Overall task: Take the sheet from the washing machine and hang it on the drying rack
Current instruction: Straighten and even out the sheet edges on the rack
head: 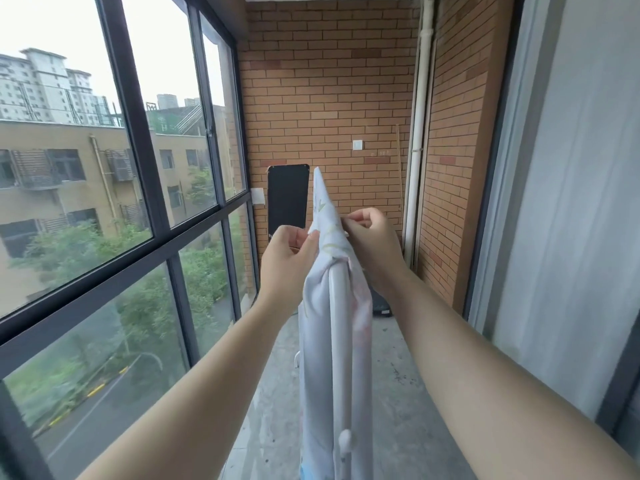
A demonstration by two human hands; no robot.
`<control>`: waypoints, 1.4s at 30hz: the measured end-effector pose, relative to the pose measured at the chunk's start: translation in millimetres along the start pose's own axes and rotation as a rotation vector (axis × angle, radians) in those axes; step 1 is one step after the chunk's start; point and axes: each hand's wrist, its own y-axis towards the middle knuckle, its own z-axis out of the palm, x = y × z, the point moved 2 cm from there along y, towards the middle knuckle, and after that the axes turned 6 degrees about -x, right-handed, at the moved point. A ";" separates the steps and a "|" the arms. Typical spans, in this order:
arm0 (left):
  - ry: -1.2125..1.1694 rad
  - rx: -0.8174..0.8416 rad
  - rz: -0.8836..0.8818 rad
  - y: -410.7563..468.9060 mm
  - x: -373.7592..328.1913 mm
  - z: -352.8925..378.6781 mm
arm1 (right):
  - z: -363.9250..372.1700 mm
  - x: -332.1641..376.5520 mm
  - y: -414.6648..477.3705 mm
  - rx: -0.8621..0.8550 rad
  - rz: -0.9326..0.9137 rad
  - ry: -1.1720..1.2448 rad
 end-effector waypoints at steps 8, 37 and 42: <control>-0.184 0.022 -0.093 -57.5 -17.2 -25.9 | -24.2 5.3 -56.2 0.050 -0.035 0.072; 0.691 -0.028 0.617 -125.1 -66.1 -86.2 | -57.7 44.7 -174.8 -0.264 -0.655 -0.940; 0.602 -0.019 0.424 -113.8 -73.8 -73.9 | -54.3 50.4 -169.4 -0.247 -0.680 -0.930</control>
